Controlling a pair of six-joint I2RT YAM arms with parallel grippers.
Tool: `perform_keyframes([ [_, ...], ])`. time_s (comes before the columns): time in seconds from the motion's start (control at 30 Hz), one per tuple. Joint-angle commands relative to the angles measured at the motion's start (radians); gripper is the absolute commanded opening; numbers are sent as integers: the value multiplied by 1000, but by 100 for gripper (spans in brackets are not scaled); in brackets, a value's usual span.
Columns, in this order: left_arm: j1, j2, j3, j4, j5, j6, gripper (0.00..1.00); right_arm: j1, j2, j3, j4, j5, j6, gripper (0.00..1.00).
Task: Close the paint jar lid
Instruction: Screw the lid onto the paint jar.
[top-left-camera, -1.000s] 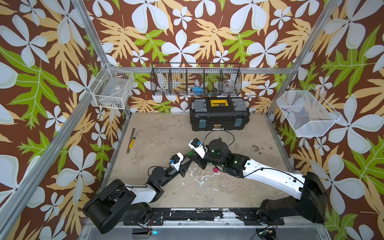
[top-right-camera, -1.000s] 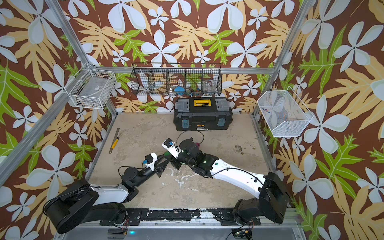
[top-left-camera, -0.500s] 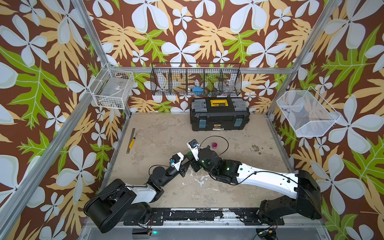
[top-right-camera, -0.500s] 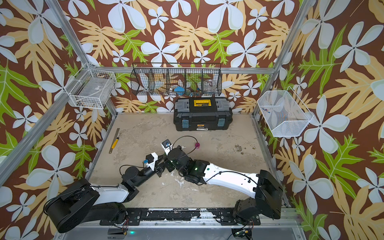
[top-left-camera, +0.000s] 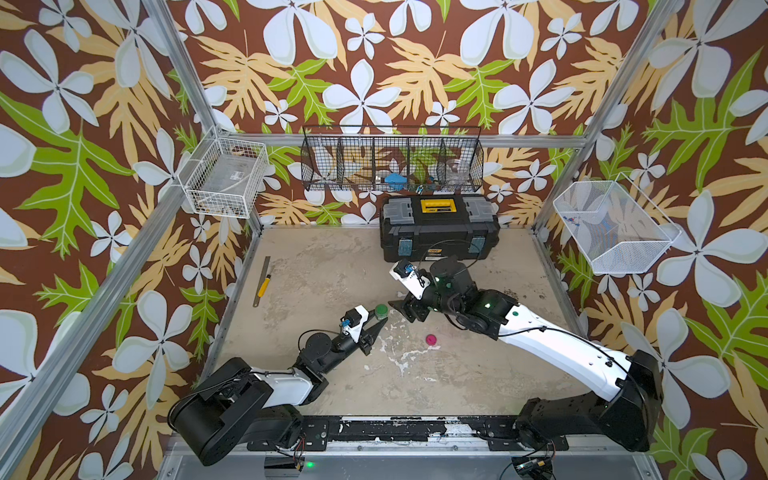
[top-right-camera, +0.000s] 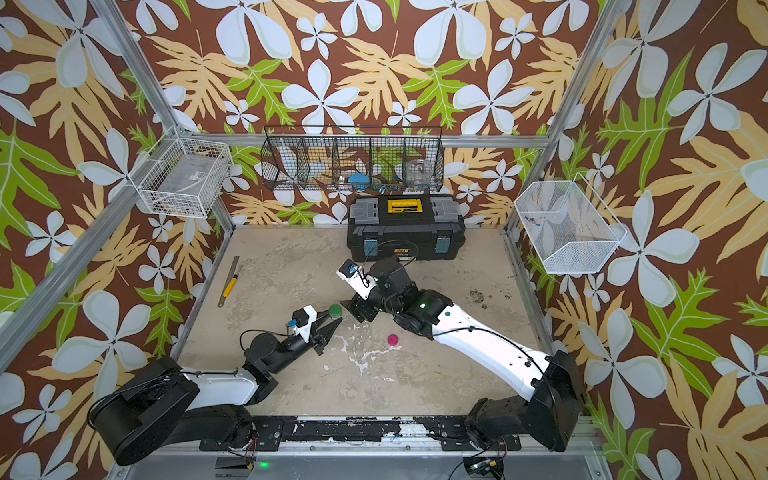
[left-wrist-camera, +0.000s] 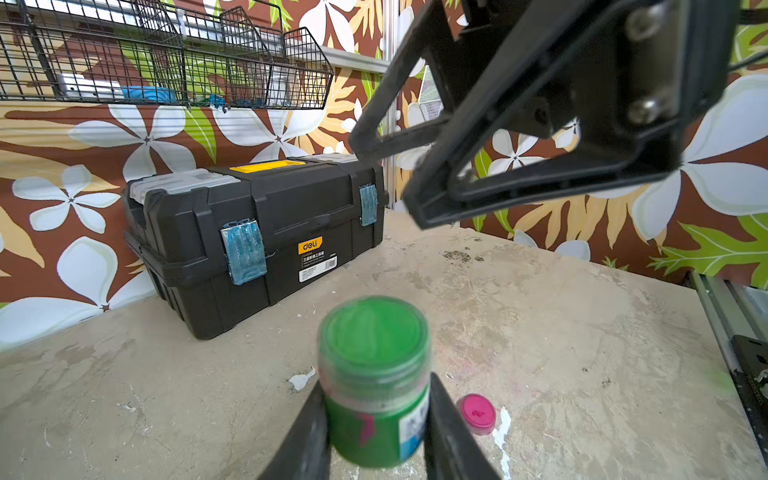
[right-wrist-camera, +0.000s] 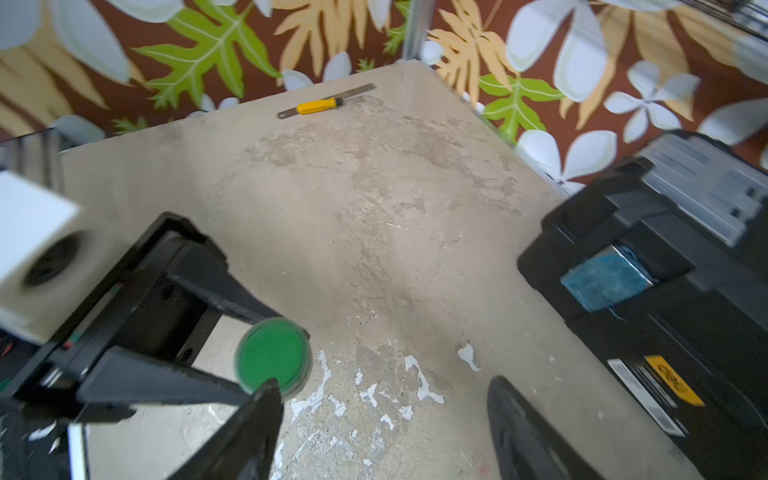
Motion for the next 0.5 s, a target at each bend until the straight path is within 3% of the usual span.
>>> perform_keyframes([
  [0.0,1,-1,5,13,3,11,12,-33,21,37,-68,-370,-239,88],
  [0.2,0,-2,5,13,5,10,12,-105,152,128,-121,-638,-401,85],
  [0.47,0,-6,4,13,2,10,12,-109,266,207,-203,-658,-515,78],
])
